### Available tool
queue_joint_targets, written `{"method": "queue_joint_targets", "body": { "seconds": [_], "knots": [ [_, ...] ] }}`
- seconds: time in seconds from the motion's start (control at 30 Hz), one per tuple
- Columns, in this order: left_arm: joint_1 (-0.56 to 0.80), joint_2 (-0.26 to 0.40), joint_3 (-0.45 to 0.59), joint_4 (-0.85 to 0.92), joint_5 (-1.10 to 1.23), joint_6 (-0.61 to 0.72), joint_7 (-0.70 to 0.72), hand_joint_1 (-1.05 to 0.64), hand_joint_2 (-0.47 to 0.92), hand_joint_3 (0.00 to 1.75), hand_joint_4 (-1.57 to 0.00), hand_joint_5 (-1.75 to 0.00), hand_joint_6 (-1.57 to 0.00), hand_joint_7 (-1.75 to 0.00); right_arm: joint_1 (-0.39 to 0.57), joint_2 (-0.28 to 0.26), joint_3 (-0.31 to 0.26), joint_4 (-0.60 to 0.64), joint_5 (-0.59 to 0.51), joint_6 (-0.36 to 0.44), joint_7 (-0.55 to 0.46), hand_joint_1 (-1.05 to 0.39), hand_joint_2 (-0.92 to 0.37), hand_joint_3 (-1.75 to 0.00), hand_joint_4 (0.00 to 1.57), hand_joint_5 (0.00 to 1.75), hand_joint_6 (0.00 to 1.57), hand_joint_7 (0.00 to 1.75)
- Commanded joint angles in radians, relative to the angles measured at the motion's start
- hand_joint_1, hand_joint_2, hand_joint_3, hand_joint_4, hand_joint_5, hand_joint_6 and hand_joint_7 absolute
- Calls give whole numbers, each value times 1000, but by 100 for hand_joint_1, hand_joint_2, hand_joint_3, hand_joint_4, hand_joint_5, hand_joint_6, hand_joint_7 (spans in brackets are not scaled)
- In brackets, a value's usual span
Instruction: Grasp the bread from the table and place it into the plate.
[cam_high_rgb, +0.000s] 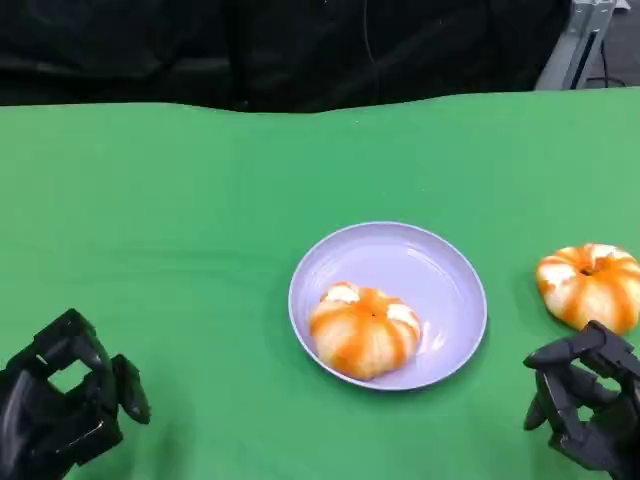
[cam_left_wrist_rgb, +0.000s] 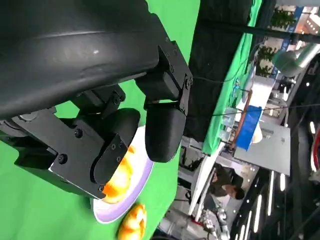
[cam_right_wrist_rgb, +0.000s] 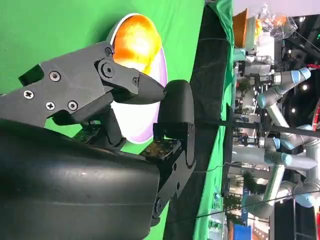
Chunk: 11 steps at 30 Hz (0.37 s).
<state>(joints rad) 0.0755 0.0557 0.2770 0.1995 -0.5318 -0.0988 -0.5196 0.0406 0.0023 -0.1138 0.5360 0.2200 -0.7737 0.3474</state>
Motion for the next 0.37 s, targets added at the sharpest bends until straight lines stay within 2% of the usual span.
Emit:
{"method": "queue_joint_targets", "body": {
  "seconds": [0.03, 0.37],
  "knots": [
    [-3, 6, 12, -12, 9, -18, 9, -4, 50, 156, -95, -175, -75, -175, 2, -18, -20, -1, 12, -13, -1, -17, -78, -72, 85, 163, 80, 136],
    [8, 2, 12, -49, 25, -1, 59, -2, 52, 151, -93, -175, -73, -175, 6, -14, -21, -15, 15, 1, 0, -18, -81, -67, 85, 164, 80, 137]
  ]
}}
